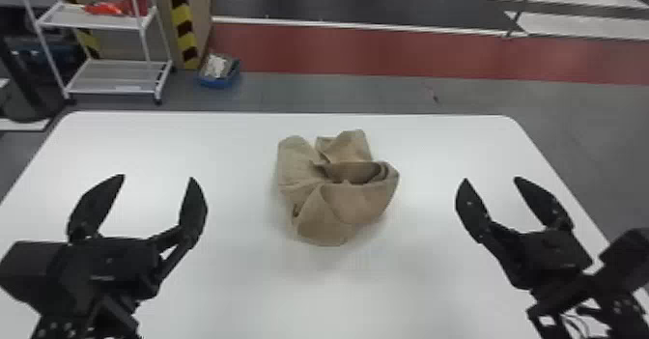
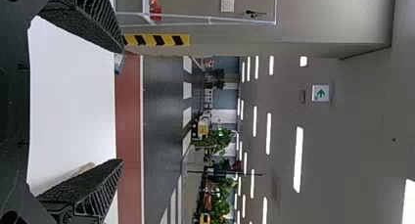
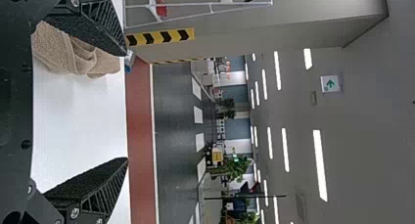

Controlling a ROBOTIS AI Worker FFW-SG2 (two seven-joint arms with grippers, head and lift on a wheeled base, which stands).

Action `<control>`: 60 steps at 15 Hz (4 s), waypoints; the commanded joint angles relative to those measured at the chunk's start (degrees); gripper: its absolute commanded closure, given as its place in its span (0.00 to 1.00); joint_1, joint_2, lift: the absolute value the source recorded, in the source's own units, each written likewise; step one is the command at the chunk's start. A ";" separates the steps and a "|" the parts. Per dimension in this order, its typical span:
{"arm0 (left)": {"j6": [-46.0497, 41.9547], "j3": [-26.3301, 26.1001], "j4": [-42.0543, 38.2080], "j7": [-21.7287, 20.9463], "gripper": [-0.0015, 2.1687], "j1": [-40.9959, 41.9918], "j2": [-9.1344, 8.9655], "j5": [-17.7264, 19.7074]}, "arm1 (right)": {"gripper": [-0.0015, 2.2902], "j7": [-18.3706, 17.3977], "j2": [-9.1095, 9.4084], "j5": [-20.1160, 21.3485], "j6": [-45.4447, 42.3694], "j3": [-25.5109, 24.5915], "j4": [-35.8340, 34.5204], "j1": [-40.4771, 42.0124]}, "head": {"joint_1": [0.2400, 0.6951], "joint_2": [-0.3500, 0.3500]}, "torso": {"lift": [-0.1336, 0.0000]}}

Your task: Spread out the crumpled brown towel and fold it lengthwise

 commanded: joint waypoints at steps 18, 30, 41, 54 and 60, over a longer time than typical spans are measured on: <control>-0.12 -0.18 -0.71 0.28 0.04 0.34 0.07 -1.32 | 0.06 -0.40 -0.50 -0.17 -0.18 0.19 -0.23 -0.46 | 1.00 0.34 | 0.07; 4.28 -6.51 10.36 -1.66 0.05 -9.15 -0.02 -0.62 | 0.10 10.23 -0.14 3.08 7.20 6.61 25.34 -24.89 | 1.00 0.37 | 0.07; 9.37 -15.56 13.52 -1.57 0.10 -14.86 -1.34 -1.76 | 0.48 19.46 -0.14 1.23 10.90 8.28 37.65 -32.62 | 1.00 0.29 | 0.07; 9.72 -14.51 11.85 -0.86 0.10 -12.93 -0.64 -1.76 | 0.93 16.91 -0.06 -4.74 18.98 1.69 9.17 -24.01 | 1.00 0.31 | 0.07; 9.37 -12.22 10.71 -1.04 0.10 -11.35 -0.55 -1.41 | 0.93 9.09 0.91 -2.11 13.53 -4.11 11.28 -15.57 | 1.00 0.19 | 0.07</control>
